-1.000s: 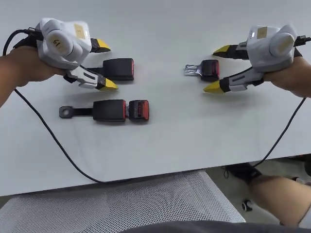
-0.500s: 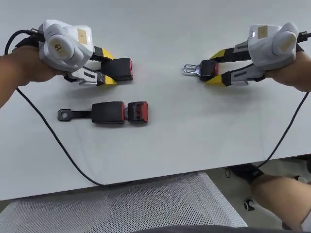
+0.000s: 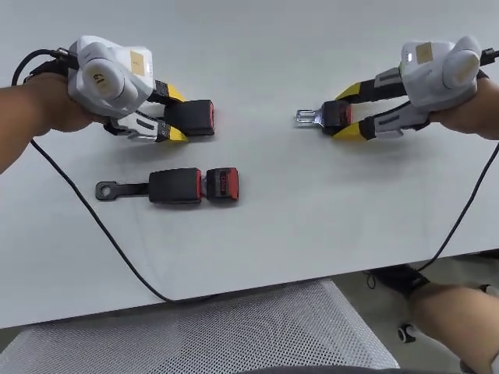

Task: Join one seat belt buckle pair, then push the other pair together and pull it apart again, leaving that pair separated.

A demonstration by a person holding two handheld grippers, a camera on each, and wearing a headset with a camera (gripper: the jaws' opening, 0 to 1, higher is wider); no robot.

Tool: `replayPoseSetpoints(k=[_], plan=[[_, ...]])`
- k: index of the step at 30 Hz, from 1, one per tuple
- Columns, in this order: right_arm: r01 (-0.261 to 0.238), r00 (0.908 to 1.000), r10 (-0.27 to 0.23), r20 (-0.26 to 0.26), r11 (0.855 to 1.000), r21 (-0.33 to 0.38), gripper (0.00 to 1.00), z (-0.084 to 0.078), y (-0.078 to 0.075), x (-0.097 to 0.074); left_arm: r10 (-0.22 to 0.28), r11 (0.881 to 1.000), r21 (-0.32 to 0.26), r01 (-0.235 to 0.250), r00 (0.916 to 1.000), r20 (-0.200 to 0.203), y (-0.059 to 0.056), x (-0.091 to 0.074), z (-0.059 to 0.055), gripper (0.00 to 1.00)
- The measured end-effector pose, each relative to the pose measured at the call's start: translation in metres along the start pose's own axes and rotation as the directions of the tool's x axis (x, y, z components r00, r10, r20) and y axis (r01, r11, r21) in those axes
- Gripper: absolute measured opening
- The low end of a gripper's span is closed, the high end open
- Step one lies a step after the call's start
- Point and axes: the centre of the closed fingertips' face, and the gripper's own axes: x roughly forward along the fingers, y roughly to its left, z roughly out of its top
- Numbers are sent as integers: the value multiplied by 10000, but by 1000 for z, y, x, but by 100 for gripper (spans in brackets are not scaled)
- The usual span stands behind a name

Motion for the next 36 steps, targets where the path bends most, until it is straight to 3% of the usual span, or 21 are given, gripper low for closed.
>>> replayPoseSetpoints(k=[15,36], plan=[[-125,9996,126,263,9999,-42,35,9,4,10,-137,9999,-10,137,9995,-292,-1,0,1,34],[-87,9957,117,914,9994,-331,35,57,14,66,-144,9999,4,144,9988,-471,2,0,0,34]])
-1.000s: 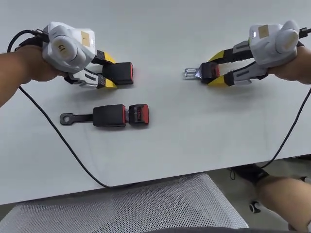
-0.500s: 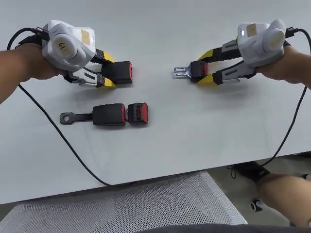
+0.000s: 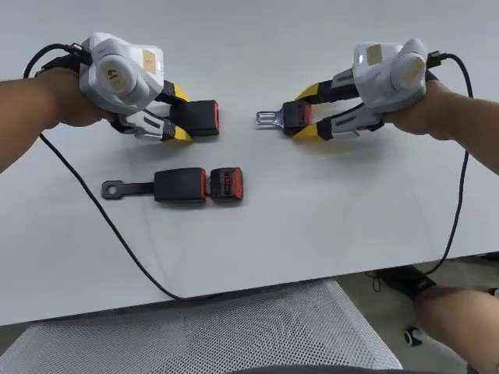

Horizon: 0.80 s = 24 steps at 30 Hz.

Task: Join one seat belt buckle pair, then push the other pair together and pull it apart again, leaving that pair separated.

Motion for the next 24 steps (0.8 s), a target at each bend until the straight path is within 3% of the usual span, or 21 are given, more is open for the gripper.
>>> replayPoseSetpoints(k=[7,24], plan=[[8,9998,-6,215,10000,-87,35,11,11,16,0,10000,-4,0,10000,-44,1,0,0,34],[-81,9994,93,328,9993,-370,35,40,12,40,-63,9997,250,71,9994,-332,0,0,0,34]])
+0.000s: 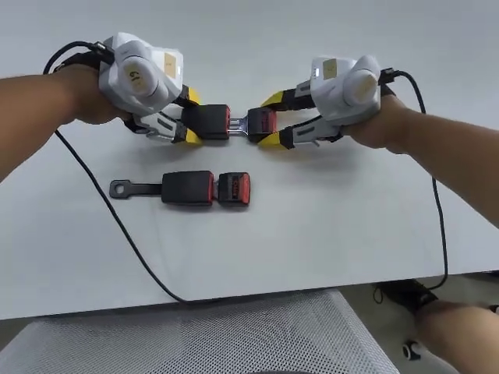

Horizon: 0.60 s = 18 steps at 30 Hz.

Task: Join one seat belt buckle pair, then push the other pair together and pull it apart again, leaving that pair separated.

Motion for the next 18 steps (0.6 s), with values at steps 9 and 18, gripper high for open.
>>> replayPoseSetpoints(k=[9,18], plan=[[105,9992,-105,-390,9999,10,35,4,-3,3,-17,9998,206,19,10000,-98,1,0,-1,34],[129,9971,-117,-748,9998,163,35,14,-7,17,-50,9994,336,60,9996,-271,0,-1,-1,33]])
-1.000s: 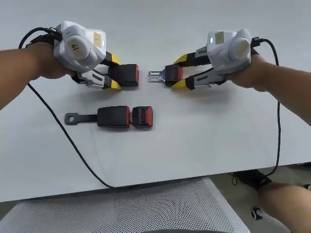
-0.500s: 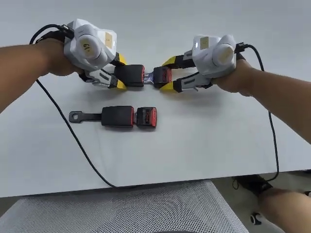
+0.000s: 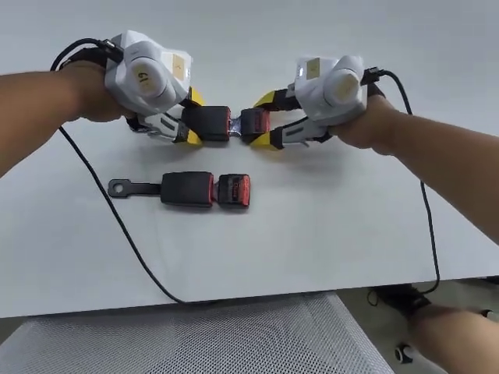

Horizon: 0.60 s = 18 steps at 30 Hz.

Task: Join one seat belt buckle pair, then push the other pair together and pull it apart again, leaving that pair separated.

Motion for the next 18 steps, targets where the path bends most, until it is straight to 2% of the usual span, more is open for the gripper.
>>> replayPoseSetpoints(k=[6,11,18], plan=[[207,9996,-204,-210,9997,161,35,2,-1,3,24,10000,-62,-24,10000,0,0,0,0,33],[486,9973,-475,-568,9986,187,35,4,-1,5,6,10000,-6,-6,10000,-78,0,0,1,33],[611,9926,-599,-1053,9981,81,35,4,-2,6,0,10000,36,0,9998,-218,-1,0,1,33]])
